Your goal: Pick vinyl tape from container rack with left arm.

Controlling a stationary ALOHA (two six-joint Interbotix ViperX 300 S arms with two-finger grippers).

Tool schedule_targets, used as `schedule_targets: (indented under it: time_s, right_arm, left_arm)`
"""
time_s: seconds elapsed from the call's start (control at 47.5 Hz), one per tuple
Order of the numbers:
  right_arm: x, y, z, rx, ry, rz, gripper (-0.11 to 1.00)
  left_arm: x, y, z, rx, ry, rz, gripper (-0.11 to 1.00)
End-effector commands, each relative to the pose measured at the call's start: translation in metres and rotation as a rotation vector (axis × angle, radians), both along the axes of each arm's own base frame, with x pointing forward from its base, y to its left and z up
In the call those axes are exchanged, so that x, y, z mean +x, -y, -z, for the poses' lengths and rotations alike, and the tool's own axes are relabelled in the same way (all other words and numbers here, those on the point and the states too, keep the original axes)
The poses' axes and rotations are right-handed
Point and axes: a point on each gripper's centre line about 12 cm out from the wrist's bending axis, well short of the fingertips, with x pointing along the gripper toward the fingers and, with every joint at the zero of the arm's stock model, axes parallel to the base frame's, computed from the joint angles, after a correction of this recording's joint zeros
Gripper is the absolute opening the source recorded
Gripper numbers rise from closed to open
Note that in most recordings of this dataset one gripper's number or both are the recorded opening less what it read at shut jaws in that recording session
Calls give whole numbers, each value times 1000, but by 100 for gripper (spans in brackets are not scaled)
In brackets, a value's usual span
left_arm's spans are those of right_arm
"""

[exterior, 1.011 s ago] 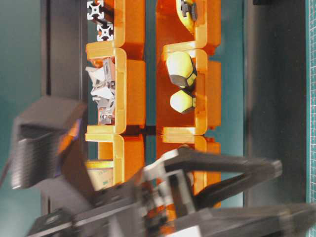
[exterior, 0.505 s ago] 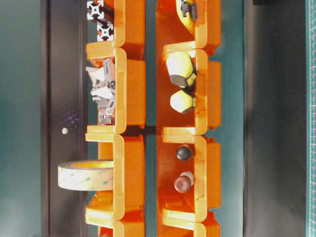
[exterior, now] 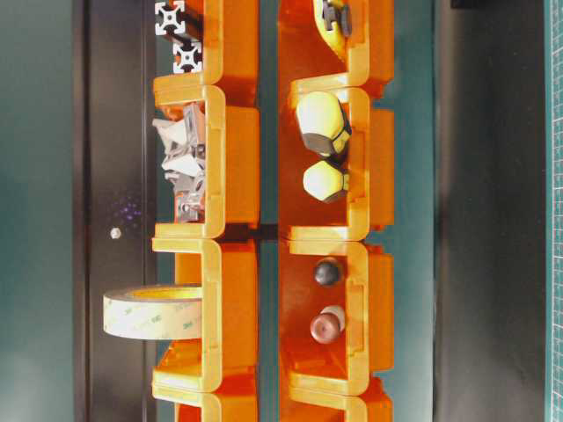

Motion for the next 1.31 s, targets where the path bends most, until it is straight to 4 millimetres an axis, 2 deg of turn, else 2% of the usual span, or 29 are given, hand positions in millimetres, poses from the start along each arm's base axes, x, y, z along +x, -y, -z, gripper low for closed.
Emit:
schedule_targets:
  time_s: [0.0,0.274,0.632,0.989,1.284]
  right_arm:
    - [1,0,-11,3,23,2,0]
    - [1,0,-8,3,2,1,0]
    - [1,0,-5,16,-23,1,0]
    - [1,0,-3,14,-31,1,0]
    - [1,0,-4,14,-26,3,0]
  left_arm:
    - [-10,-5,-5,-16,76,-10,86]
    - [-23,-13,-3,-22,156,-30,86]
    - [-24,-14,5,-21,163,-35,85]
    - [-27,-14,-3,-73,328,-28,84]
    - [-25,-11,11,-65,349,-12,85]
